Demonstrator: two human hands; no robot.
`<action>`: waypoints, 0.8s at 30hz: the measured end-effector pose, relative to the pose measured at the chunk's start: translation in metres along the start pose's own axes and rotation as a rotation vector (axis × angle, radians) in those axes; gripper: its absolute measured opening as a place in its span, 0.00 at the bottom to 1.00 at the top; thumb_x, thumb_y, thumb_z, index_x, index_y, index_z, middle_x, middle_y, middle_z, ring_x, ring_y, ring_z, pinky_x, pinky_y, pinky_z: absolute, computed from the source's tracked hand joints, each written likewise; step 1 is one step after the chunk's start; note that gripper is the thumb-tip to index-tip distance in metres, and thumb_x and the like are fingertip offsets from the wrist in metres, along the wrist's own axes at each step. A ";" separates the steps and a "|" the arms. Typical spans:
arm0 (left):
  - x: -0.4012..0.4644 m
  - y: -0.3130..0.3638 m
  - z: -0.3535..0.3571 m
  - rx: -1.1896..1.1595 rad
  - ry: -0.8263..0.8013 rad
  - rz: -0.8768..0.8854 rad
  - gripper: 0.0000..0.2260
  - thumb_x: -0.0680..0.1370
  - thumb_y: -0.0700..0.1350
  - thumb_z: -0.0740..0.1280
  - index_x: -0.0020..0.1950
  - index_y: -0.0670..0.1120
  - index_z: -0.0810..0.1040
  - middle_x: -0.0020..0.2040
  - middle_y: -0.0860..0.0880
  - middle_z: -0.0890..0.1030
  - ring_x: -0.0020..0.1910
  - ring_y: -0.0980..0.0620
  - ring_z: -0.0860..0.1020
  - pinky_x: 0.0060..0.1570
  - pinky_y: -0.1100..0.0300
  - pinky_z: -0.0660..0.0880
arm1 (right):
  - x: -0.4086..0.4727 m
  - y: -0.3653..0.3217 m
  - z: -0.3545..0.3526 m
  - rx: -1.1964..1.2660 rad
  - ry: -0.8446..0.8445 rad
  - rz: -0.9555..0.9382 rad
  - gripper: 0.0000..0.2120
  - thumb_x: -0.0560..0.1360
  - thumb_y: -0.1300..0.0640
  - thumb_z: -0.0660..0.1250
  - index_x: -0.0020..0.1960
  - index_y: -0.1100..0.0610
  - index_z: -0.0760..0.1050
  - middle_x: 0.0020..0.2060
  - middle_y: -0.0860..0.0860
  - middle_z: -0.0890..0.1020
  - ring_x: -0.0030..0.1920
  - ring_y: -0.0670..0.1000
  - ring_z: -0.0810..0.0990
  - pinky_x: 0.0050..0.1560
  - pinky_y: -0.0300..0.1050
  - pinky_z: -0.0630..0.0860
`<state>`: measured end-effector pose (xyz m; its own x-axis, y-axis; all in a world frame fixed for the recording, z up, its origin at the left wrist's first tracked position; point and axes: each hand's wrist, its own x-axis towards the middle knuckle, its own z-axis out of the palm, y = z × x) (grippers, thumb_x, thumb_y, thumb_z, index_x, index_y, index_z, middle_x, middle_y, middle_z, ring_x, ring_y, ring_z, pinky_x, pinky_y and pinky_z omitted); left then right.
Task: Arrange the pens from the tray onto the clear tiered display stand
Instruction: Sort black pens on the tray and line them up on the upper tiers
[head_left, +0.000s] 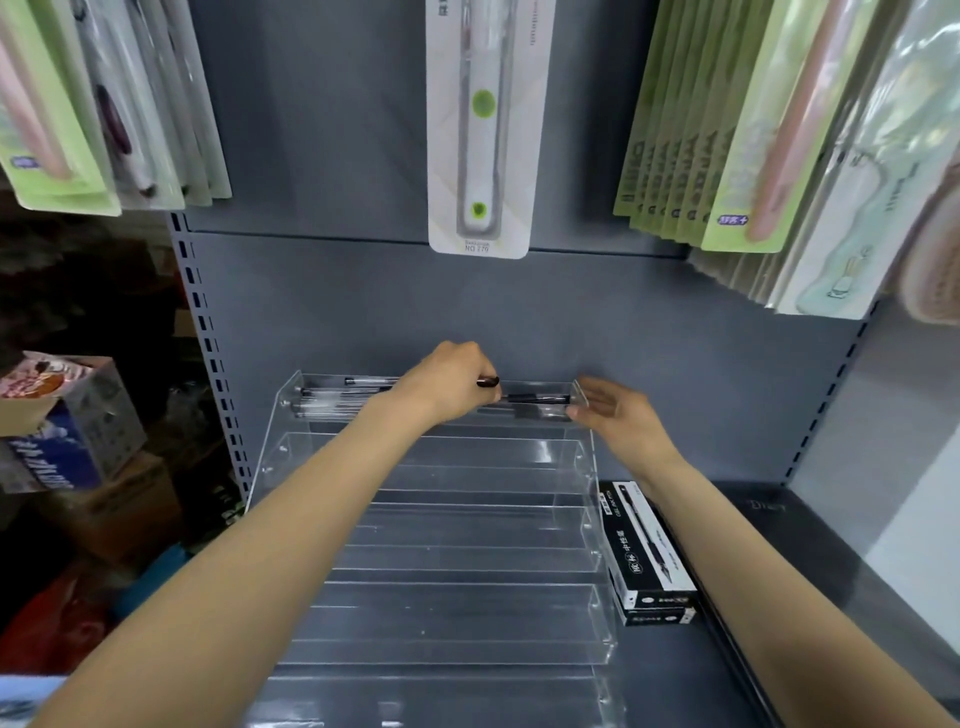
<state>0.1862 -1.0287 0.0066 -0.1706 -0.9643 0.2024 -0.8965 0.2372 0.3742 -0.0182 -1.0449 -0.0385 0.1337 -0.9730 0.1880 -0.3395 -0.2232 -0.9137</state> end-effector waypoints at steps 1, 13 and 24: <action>0.000 0.000 0.000 0.012 -0.009 0.005 0.09 0.76 0.45 0.66 0.48 0.42 0.83 0.44 0.41 0.82 0.46 0.42 0.78 0.49 0.51 0.77 | 0.000 0.000 0.000 -0.006 0.001 -0.004 0.24 0.75 0.64 0.67 0.69 0.62 0.66 0.64 0.56 0.75 0.64 0.50 0.73 0.61 0.36 0.66; -0.009 0.000 0.003 0.071 -0.047 0.075 0.10 0.78 0.45 0.63 0.50 0.43 0.82 0.45 0.43 0.83 0.44 0.44 0.77 0.48 0.54 0.75 | -0.003 -0.001 0.003 -0.009 0.042 -0.021 0.22 0.75 0.64 0.67 0.68 0.62 0.69 0.61 0.55 0.76 0.59 0.46 0.73 0.59 0.35 0.67; -0.016 0.008 0.002 0.049 0.025 0.117 0.09 0.78 0.42 0.62 0.53 0.42 0.80 0.52 0.46 0.82 0.50 0.50 0.76 0.49 0.63 0.69 | -0.005 -0.003 0.004 -0.008 0.042 -0.001 0.23 0.76 0.64 0.66 0.69 0.61 0.68 0.64 0.55 0.75 0.66 0.51 0.72 0.61 0.36 0.65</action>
<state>0.1806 -1.0117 0.0045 -0.2653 -0.9272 0.2643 -0.8900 0.3410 0.3026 -0.0142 -1.0396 -0.0386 0.0950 -0.9744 0.2038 -0.3467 -0.2243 -0.9108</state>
